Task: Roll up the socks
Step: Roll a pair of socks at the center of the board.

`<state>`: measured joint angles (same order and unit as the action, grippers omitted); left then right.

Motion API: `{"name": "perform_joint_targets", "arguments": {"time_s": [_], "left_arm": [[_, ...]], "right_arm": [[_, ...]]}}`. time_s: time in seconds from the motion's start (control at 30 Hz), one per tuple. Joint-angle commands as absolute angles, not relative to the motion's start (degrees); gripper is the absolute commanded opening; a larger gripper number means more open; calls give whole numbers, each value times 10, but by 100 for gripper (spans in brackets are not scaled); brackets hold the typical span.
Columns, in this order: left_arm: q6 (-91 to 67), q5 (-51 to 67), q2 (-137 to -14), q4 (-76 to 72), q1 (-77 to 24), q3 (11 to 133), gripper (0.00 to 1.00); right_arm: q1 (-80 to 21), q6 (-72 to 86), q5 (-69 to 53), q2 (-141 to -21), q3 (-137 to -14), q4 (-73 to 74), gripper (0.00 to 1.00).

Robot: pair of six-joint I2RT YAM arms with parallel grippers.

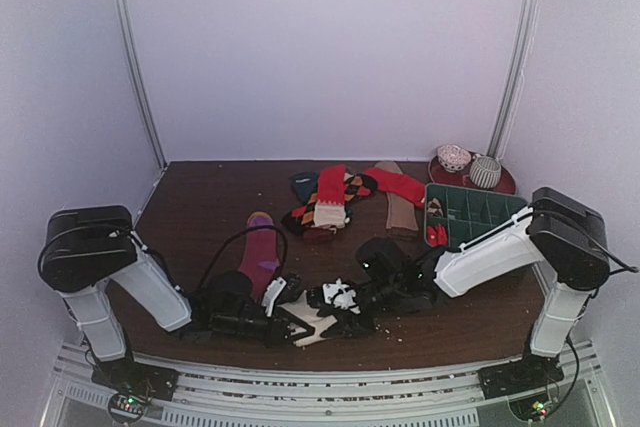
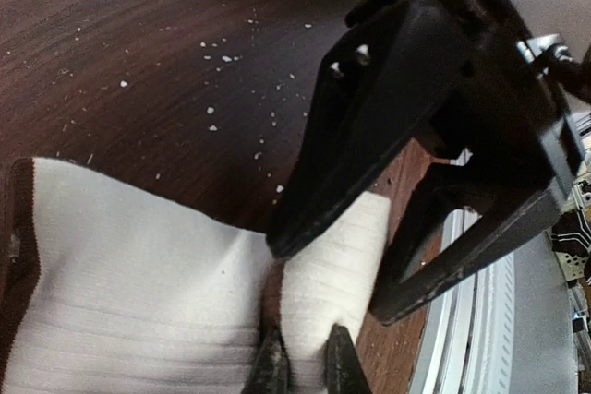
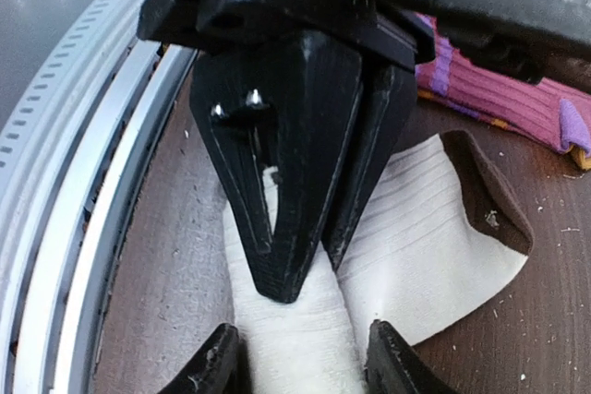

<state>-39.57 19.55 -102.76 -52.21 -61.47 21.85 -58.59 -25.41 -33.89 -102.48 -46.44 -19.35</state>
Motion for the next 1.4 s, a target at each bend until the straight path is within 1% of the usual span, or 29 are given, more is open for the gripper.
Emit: {"name": "perform_joint_targets", "arguments": {"time_s": [0.0, 0.17, 0.2, 0.27, 0.4, 0.43, 0.5, 0.53, 0.57, 0.6, 0.67, 0.77, 0.8, 0.83, 0.93, 1.07, 1.17, 1.2, 1.3, 1.37], "left_arm": [[-404, 212, -1075, -350, -617, 189, 0], [-394, 216, -1075, -349, -615, 184, 0], [-392, 217, -1076, -349, -614, 184, 0], [-388, 219, -1076, -348, -613, 185, 0], [-375, 201, -1063, -345, -612, 185, 0], [-368, 188, -1051, -338, -611, 188, 4], [-344, 159, -1016, -304, -611, 201, 26], [-329, 141, -994, -280, -611, 211, 36], [-312, 122, -961, -251, -611, 222, 41], [-297, 98, -932, -224, -610, 237, 45], [-271, 55, -875, -170, -608, 254, 48], [-251, -2, -794, -128, -595, 259, 55], [-243, -10, -775, -121, -584, 258, 56], [-236, -12, -765, -119, -570, 257, 55], [-208, -6, -773, -124, -541, 266, 45], [-184, 28, -837, -166, -538, 302, 32], [-177, 86, -903, -189, -538, 340, 20], [-178, 104, -924, -199, -538, 348, 18], [-189, 141, -932, -246, -539, 342, 17], [-193, 144, -929, -257, -538, 334, 17]], "right_arm": [[-587, -320, -322, -1053, -497, -147, 49], [-587, -319, -324, -1069, -494, -143, 48], [-587, -316, -325, -1074, -495, -142, 47], [-588, -310, -331, -1086, -499, -133, 41], [-590, -280, -333, -1107, -515, -94, 26], [-589, -270, -333, -1111, -518, -84, 24], [-590, -246, -334, -1113, -526, -60, 23], [-589, -235, -336, -1113, -527, -48, 23], [-588, -223, -335, -1111, -527, -40, 23], [-588, -213, -333, -1109, -527, -29, 23], [-588, -196, -327, -1104, -528, 0, 23], [-588, -177, -315, -1083, -505, 2, 23], [-588, -172, -313, -1076, -495, 0, 23], [-589, -167, -312, -1069, -488, -3, 23], [-590, -152, -306, -1058, -477, -5, 23], [-593, -141, -295, -1050, -475, -6, 23], [-595, -134, -288, -1048, -477, -7, 23], [-595, -132, -286, -1047, -478, -7, 23], [-596, -125, -283, -1050, -478, -6, 23], [-596, -122, -284, -1055, -483, 6, 23]]}}
